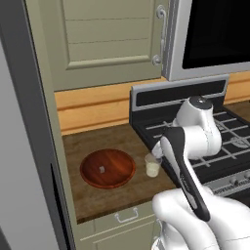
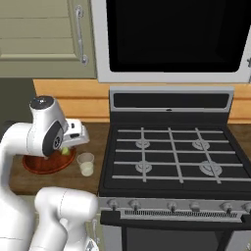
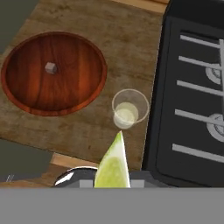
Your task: Grab a lemon wedge from the fridge and one ice cube from the ice bowl, and put them in the glass of lemonade.
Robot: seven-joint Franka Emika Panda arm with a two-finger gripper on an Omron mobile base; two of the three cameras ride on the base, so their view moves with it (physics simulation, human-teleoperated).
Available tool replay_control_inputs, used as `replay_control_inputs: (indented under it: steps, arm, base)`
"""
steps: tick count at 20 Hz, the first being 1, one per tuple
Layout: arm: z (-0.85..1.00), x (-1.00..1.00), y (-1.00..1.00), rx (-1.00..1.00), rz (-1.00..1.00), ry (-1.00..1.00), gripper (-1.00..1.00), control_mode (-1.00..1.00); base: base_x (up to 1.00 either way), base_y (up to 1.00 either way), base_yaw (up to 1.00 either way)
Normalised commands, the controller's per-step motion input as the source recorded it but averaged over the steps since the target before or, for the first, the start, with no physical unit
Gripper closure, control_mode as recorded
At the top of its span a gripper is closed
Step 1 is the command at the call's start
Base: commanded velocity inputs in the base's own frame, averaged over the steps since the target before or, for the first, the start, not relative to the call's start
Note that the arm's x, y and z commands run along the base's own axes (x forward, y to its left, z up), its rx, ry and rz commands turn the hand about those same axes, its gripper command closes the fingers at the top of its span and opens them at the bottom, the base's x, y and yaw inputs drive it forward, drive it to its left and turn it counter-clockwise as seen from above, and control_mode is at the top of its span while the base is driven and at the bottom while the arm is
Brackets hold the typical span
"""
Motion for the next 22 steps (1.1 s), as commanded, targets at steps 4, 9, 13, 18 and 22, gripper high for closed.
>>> replay_control_inputs:
  steps: [4, 9, 13, 18, 22]
  arm:
    - [-0.48, 0.24, 0.00, 0.00, 0.18, -0.04, 1.00, -1.00]
    - [-0.36, 0.17, 0.09, 0.00, 0.15, -0.01, 1.00, -1.00]
    - [-0.47, 0.09, 0.18, 0.00, 0.16, 0.00, 1.00, -1.00]
    - [-0.15, 0.32, 0.04, 0.00, 0.08, 0.00, 1.00, -1.00]
    - [-0.02, 0.33, -0.03, 0.00, 0.07, 0.00, 1.00, -1.00]
  base:
    - [0.00, 0.00, 0.00]
    - [0.00, 0.00, 0.00]
    - [0.00, 0.00, 0.00]
    - [0.00, 0.00, 0.00]
    - [0.00, 0.00, 0.00]
